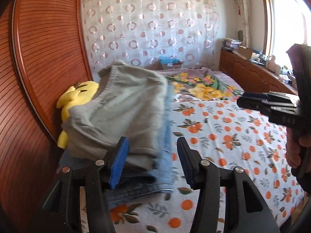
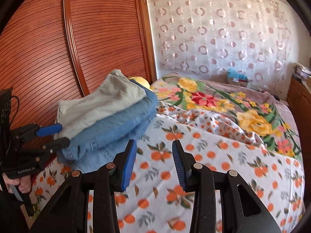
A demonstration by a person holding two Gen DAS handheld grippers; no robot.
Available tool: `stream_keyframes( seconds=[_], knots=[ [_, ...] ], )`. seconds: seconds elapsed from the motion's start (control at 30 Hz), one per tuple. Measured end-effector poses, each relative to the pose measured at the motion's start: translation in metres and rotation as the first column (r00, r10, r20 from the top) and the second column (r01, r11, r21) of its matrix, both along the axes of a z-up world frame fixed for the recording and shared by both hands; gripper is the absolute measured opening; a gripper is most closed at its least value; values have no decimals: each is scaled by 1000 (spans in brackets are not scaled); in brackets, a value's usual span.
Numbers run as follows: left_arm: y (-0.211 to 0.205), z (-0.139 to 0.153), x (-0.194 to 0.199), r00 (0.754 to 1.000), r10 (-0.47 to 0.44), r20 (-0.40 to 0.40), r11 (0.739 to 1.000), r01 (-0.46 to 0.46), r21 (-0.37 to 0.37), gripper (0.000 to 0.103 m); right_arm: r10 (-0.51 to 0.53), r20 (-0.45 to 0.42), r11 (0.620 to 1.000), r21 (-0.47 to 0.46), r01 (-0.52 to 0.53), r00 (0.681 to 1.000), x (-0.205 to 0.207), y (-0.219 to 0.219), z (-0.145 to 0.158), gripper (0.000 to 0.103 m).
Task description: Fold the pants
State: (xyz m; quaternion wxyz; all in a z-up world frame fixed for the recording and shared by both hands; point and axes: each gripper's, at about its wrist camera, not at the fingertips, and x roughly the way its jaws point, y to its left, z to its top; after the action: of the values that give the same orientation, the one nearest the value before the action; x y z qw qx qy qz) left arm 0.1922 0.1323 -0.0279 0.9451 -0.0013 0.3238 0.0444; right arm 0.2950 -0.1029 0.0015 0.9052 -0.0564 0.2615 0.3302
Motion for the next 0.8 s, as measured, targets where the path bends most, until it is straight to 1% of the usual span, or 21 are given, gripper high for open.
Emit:
stream_keyframes(
  seconds=[0.07, 0.17, 0.23, 0.33, 0.43, 0.6, 0.7, 0.8],
  knots=[
    [-10, 1, -1, 1000, -18, 4, 1000, 18, -7, 54, -26, -4, 1000, -1, 26, 1000, -11, -11, 0, 40],
    [-26, 2, -3, 998, -57, 16, 998, 57, -21, 63, -61, -19, 998, 8, 61, 998, -25, -28, 0, 40],
    [-38, 2, -3, 996, -85, 25, 996, 86, -38, 79, -89, -21, 996, 6, 89, 996, -35, -40, -2, 40],
    [-59, 1, -2, 991, -128, 33, 991, 129, -40, 82, -129, -20, 992, 6, 129, 991, -47, -55, -3, 40],
    [-77, 0, 0, 987, -156, 33, 987, 157, -38, 82, -171, -24, 985, 8, 172, 985, -60, -70, -5, 42],
    [-105, -2, -1, 975, -220, 33, 974, 221, -47, 82, -228, -25, 973, 9, 229, 973, -84, -89, -7, 57],
    [-119, -4, -1, 972, -232, 25, 971, 233, -49, 82, -259, -25, 966, -2, 259, 966, -96, -93, -9, 61],
    [-131, -8, -3, 973, -229, 14, 973, 229, -25, 82, -287, -28, 958, -3, 287, 958, -111, -93, -8, 65]
  ],
)
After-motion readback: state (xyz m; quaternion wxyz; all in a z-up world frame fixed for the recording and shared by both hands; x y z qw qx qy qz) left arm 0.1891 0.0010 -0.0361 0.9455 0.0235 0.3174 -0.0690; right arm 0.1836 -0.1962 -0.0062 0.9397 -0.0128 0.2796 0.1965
